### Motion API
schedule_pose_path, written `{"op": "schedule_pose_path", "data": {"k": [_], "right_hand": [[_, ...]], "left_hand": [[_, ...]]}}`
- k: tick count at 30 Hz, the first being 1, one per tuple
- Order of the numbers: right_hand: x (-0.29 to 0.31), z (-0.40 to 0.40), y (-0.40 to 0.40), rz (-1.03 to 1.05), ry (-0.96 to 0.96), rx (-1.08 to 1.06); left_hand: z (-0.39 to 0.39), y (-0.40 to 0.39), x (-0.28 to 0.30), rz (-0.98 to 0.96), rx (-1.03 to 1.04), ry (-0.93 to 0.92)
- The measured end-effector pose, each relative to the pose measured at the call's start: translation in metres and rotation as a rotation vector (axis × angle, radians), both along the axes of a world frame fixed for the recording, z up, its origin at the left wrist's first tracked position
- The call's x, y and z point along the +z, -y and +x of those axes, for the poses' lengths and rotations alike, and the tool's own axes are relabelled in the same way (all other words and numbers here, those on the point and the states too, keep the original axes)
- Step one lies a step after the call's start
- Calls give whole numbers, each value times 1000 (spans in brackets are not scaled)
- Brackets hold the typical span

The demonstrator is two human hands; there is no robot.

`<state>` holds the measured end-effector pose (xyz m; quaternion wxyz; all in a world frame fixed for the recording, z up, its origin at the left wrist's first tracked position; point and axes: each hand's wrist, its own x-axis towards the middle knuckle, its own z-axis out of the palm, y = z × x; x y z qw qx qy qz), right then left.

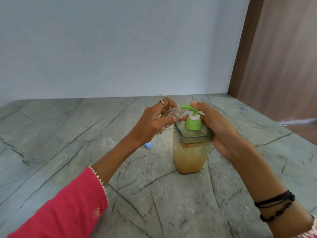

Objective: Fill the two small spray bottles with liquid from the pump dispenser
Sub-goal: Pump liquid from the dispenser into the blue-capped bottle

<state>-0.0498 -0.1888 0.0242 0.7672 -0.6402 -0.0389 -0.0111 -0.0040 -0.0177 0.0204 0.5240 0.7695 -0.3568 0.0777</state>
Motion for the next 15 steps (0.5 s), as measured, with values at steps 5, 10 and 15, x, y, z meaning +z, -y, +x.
{"op": "schedule_pose_path", "data": {"k": [5,10,15], "right_hand": [[-15,-8,-17,-223,461,-290],[-34,-3,-5,-484,678,-253],[-30,-4,-1,-499,661,-188]], "left_hand": [[-1,0,0,-8,4,-23],[0,-1,0,-16,-1,-26],[-1,0,-1,-26,-7,-34]]}}
